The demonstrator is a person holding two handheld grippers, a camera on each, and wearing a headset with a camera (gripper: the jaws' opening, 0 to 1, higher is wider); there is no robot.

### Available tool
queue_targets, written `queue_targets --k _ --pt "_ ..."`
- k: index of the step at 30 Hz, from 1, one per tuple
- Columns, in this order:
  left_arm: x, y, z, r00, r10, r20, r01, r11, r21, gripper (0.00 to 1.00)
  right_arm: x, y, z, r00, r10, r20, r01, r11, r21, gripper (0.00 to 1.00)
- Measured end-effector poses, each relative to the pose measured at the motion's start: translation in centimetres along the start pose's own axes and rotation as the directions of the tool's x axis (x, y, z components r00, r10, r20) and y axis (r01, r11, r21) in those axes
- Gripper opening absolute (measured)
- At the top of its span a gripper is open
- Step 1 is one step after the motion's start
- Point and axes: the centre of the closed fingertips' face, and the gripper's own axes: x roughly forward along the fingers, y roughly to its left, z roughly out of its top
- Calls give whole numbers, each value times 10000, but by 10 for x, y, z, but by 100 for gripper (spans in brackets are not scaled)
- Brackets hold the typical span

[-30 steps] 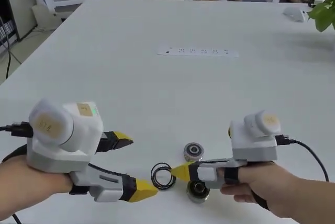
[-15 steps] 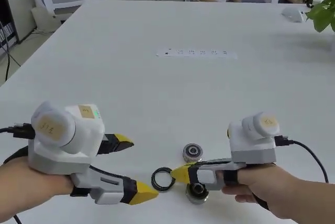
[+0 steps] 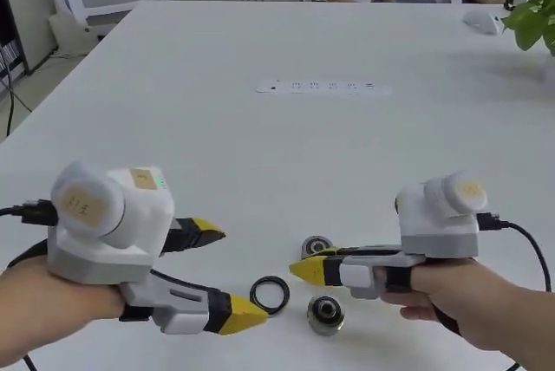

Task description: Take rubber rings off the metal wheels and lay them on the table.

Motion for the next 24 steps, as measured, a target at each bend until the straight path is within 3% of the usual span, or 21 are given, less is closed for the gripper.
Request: queue_targets --k 7,13,18,24 --pt "-1 -1 5 9999 -1 120 1 10000 -9 70 -23 2 14 9989 -199 429 237 9957 -897 33" --pt "-3 -2 10 9996 69 257 -68 10000 -66 71 -40 3 17 9974 -523 489 611 9775 -2019 39" --pt "-5 -4 10 9998 48 214 -50 10000 85 72 -55 6 22 9952 -628 747 793 9667 -2434 48" --pt "-8 -3 12 9992 147 380 -146 9999 -34 73 -70 7 20 9924 -949 784 1149 9423 -3145 53"
